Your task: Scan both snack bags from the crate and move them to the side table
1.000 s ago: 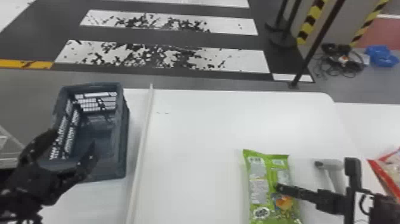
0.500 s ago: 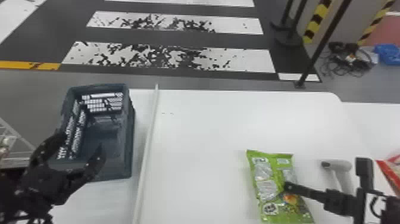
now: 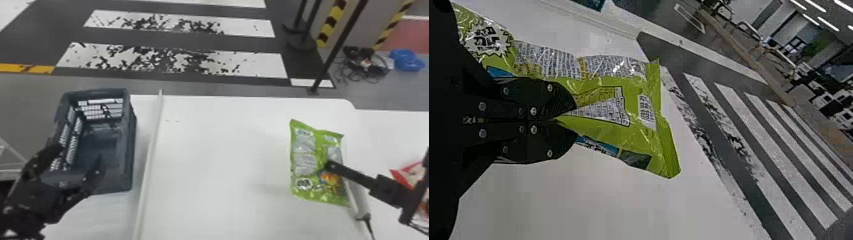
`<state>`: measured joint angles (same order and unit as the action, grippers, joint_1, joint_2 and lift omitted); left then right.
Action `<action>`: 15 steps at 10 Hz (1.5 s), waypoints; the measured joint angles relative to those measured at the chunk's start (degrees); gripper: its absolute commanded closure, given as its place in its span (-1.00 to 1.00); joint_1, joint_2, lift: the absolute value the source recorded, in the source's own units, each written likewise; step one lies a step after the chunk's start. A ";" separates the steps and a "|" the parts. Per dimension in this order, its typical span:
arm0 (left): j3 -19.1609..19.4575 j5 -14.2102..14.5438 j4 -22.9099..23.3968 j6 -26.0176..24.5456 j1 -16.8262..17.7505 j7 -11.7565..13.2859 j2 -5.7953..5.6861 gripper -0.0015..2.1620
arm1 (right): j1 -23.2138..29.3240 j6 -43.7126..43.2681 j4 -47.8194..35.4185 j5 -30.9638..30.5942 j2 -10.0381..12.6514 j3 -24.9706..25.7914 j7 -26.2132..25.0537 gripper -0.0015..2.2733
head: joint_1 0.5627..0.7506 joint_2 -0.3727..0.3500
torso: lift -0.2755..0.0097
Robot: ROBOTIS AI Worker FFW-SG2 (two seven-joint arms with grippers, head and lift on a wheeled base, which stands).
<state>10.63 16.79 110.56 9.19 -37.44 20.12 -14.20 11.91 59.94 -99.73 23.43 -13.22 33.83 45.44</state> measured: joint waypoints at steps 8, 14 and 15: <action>0.16 -1.41 0.11 0.08 -1.93 -0.14 0.36 -0.93 | -11.30 -22.72 19.91 -2.00 -2.37 11.58 -30.55 0.98 | 0.41 -0.94 | 0.73; -0.17 -1.21 0.15 2.51 -2.57 0.34 -0.38 -0.93 | -16.38 -49.91 43.31 -1.58 -9.07 12.38 -45.98 0.98 | 0.41 -0.94 | 0.73; -0.18 -1.03 0.06 3.57 -2.77 0.38 -0.38 -0.93 | -18.21 -55.40 47.88 -1.46 -10.52 10.37 -46.97 0.95 | 0.41 -0.94 | 0.73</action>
<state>10.46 15.76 110.62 12.76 -40.21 20.50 -14.59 -6.30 4.54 -51.85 21.97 -23.74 44.20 -1.53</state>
